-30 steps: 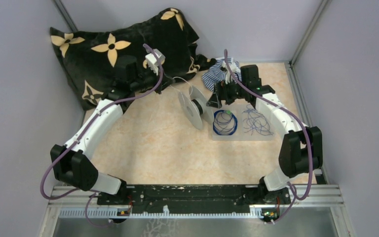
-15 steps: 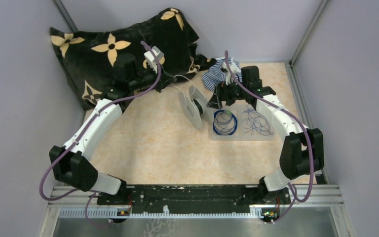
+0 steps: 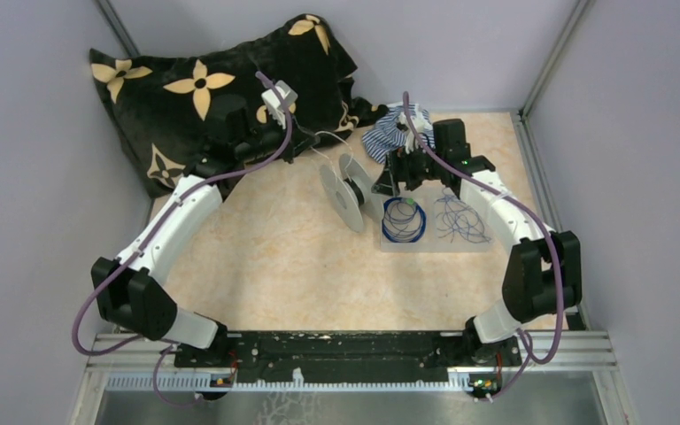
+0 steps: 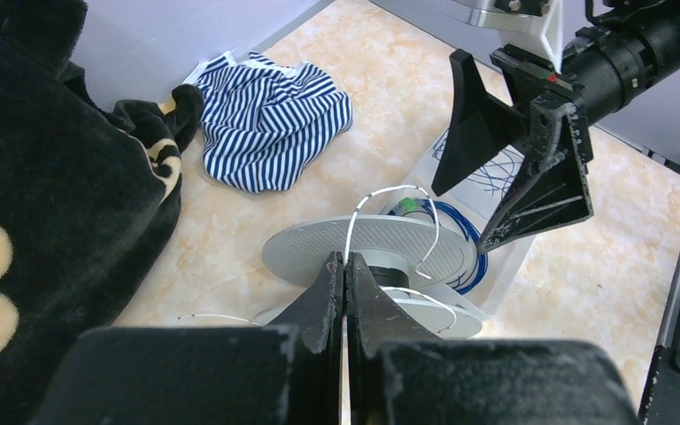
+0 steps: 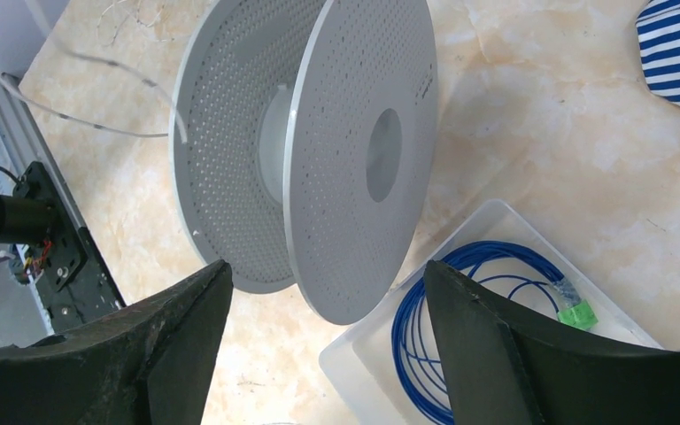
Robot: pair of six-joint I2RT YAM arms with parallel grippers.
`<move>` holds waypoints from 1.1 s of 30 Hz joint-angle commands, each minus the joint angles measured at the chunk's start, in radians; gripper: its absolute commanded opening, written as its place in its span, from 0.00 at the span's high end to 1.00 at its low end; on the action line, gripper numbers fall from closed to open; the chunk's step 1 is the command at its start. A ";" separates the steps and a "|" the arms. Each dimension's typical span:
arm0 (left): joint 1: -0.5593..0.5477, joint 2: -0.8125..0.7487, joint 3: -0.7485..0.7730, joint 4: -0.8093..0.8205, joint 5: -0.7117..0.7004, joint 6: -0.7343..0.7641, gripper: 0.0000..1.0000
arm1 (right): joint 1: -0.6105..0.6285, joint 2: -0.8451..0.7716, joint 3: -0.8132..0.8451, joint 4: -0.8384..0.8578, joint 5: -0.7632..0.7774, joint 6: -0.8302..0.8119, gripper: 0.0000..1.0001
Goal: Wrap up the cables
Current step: Pick up the cable reel from the center of the board.
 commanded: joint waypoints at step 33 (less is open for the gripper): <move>-0.042 0.111 -0.129 0.213 -0.070 -0.194 1.00 | 0.168 -0.086 -0.155 0.435 0.262 0.050 0.49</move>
